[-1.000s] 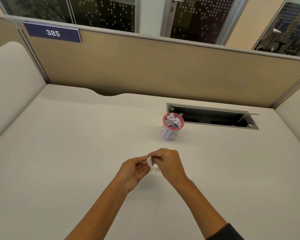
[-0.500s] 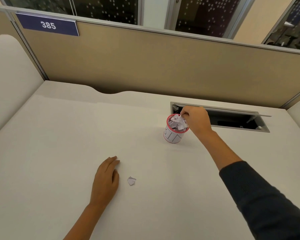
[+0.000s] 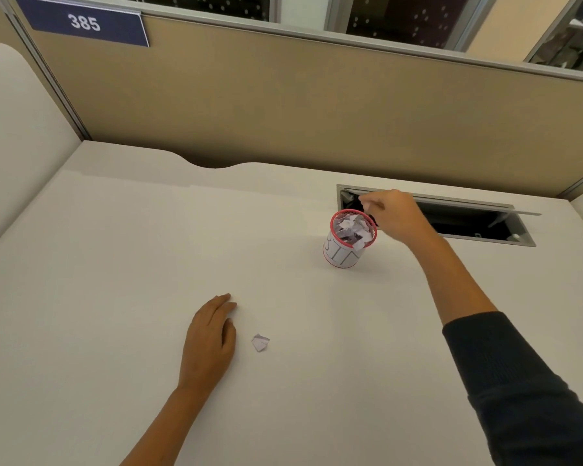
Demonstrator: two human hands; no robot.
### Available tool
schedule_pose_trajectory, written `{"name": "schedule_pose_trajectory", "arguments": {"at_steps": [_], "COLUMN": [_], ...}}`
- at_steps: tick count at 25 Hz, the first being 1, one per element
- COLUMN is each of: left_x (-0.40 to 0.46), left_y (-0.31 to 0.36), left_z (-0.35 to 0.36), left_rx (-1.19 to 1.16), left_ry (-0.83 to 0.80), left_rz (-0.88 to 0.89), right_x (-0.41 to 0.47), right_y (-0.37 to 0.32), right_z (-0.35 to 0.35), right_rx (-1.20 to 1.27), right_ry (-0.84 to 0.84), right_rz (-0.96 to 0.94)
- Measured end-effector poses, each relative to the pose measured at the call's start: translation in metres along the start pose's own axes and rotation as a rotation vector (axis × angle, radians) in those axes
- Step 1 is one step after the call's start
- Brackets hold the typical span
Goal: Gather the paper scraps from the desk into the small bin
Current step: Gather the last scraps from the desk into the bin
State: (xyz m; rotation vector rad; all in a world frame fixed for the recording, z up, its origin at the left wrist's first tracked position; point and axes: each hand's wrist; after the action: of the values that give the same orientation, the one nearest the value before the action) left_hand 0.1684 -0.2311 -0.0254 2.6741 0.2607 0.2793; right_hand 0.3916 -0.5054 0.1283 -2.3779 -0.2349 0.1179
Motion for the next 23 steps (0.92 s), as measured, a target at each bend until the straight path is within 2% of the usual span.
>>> {"name": "schedule_pose_trajectory", "arguments": {"at_steps": [3, 5, 12, 18, 23], "left_x": [0.000, 0.000, 0.000, 0.000, 0.001], "left_y": [0.000, 0.000, 0.000, -0.001, -0.001], "left_z": [0.001, 0.000, 0.000, 0.001, 0.002], "left_rx": [-0.003, -0.004, 0.006, 0.017, 0.023], "left_ry": [0.000, 0.003, 0.001, -0.002, 0.000], "left_rz": [0.004, 0.008, -0.010, -0.007, -0.006], "right_x": [0.000, -0.004, 0.005, 0.019, 0.021], "right_y": [-0.002, -0.002, 0.012, 0.018, 0.013], "right_z": [-0.017, -0.013, 0.021, 0.031, 0.039], "right_rx": [-0.105, -0.198, -0.457, -0.472, -0.496], "right_ry": [-0.261, -0.377, -0.340, -0.241, -0.289], "right_rz": [0.014, 0.005, -0.134, -0.066, -0.025]}}
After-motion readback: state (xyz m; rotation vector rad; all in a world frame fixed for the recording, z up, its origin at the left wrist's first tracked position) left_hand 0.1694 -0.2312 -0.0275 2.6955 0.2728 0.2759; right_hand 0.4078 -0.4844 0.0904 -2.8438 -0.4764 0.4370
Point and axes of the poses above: each hand's wrist, its own x-axis towards the middle knuckle, its own z-axis out of the palm, y = z × x, and after that the axes turned 14 degrees about x, right-handed
